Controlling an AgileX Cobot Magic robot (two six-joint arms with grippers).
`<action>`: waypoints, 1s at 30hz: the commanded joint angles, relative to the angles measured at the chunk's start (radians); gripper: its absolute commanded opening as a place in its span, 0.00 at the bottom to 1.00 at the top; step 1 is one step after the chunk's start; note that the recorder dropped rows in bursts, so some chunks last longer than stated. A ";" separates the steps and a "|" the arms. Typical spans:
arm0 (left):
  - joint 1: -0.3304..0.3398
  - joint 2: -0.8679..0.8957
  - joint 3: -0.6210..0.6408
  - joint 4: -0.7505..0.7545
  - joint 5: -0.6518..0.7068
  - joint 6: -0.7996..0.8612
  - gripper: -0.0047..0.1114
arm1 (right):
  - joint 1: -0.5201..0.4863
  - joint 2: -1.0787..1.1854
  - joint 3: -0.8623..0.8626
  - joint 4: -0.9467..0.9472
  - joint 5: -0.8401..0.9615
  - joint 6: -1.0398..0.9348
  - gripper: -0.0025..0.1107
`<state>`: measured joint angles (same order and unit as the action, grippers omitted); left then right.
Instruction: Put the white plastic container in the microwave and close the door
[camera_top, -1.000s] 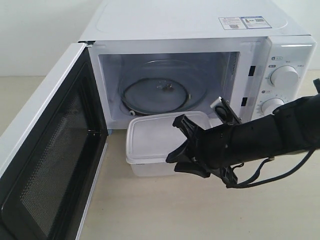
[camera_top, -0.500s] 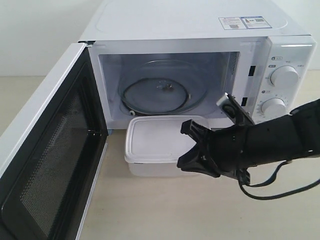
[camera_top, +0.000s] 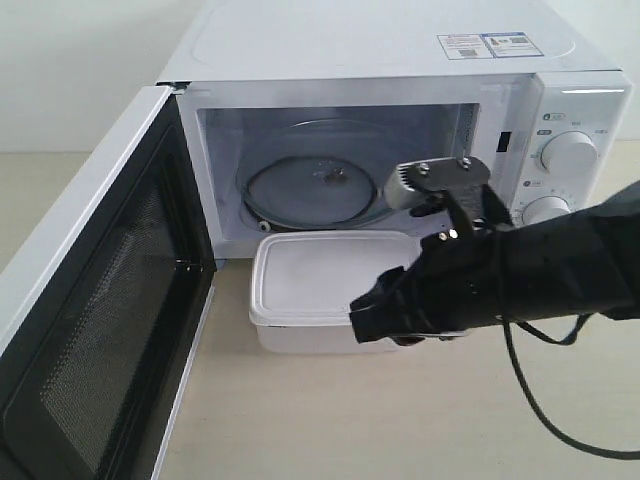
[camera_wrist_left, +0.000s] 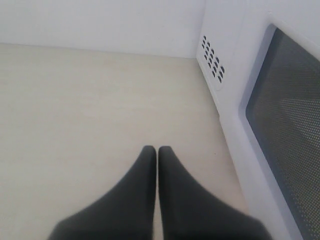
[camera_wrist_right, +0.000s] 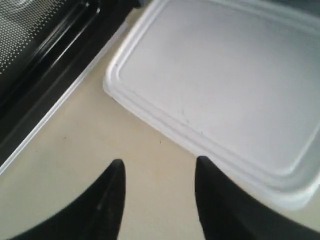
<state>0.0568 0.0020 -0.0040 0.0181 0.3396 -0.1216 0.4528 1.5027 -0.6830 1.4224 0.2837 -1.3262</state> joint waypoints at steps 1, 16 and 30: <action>0.002 -0.002 0.004 -0.007 -0.002 0.001 0.07 | 0.127 0.023 -0.075 -0.002 -0.214 -0.079 0.44; 0.002 -0.002 0.004 -0.007 -0.002 0.001 0.07 | 0.186 0.337 -0.318 0.004 -0.297 -0.069 0.44; 0.002 -0.002 0.004 -0.007 -0.002 0.001 0.07 | 0.186 0.355 -0.308 0.007 -0.272 -0.069 0.44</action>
<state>0.0568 0.0020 -0.0040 0.0181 0.3396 -0.1216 0.6390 1.8582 -1.0027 1.4278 0.0374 -1.3953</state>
